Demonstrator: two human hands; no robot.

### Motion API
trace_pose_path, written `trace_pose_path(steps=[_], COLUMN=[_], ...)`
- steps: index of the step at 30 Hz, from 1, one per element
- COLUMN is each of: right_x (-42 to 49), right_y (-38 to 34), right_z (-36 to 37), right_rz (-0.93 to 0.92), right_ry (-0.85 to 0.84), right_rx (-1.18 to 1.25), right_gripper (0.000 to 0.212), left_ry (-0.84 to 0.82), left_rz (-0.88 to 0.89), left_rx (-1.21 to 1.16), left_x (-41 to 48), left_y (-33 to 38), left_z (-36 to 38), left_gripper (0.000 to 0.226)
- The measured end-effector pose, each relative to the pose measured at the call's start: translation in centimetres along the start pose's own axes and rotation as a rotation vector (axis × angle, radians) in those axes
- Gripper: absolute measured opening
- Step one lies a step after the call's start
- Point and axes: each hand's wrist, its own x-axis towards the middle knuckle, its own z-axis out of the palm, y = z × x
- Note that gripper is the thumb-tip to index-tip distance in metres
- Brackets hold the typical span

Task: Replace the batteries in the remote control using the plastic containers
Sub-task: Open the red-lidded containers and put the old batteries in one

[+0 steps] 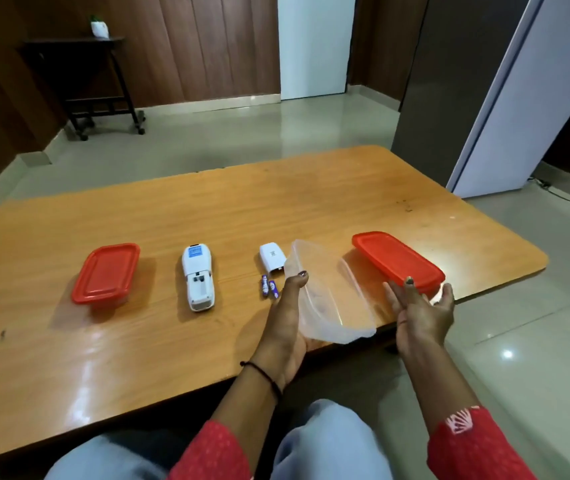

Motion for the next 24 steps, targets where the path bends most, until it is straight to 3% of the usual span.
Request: trace_pose_path(steps=[3, 8, 14, 16, 20, 22, 24], right_x=[0.8, 1.1, -0.7, -2.6, -7.5, -8.5, -8.1], right_y=[0.6, 1.0, 0.2, -0.2, 0.7, 2.3, 3.8], right_z=[0.5, 0.1, 0.0, 0.4, 2.0, 2.8, 3.4], right_rz=[-0.02, -0.093, -0.124, -0.236, -0.644, -0.905, -0.956], right_ry=[-0.061, -0.195, -0.133, -0.152, -0.495, -0.582, -0.59], right_rx=[-0.14, -0.399, -0.503, -0.572, -0.806, -1.019, -1.208], right_gripper=[0.063, 0.051, 0.05, 0.038, 0.024, 0.024, 0.025], left_ry=[0.068, 0.167, 0.17, 0.227, 0.411, 0.439, 0.413], left_rz=[-0.033, 0.072, 0.214, 0.311, 0.512, 0.45, 0.352], left_rx=[0.043, 0.155, 0.462, 0.619, 0.868, 0.952, 1.021], left_x=[2.5, 4.4, 3.4, 3.1, 3.1, 3.2, 3.5], left_y=[-0.4, -0.6, -0.6, -0.3, 0.8, 1.5, 2.1], left_z=[0.9, 0.9, 0.7, -0.1, -3.6, -5.2, -6.2], left_gripper=[0.028, 0.021, 0.031, 0.038, 0.047, 0.048, 0.049])
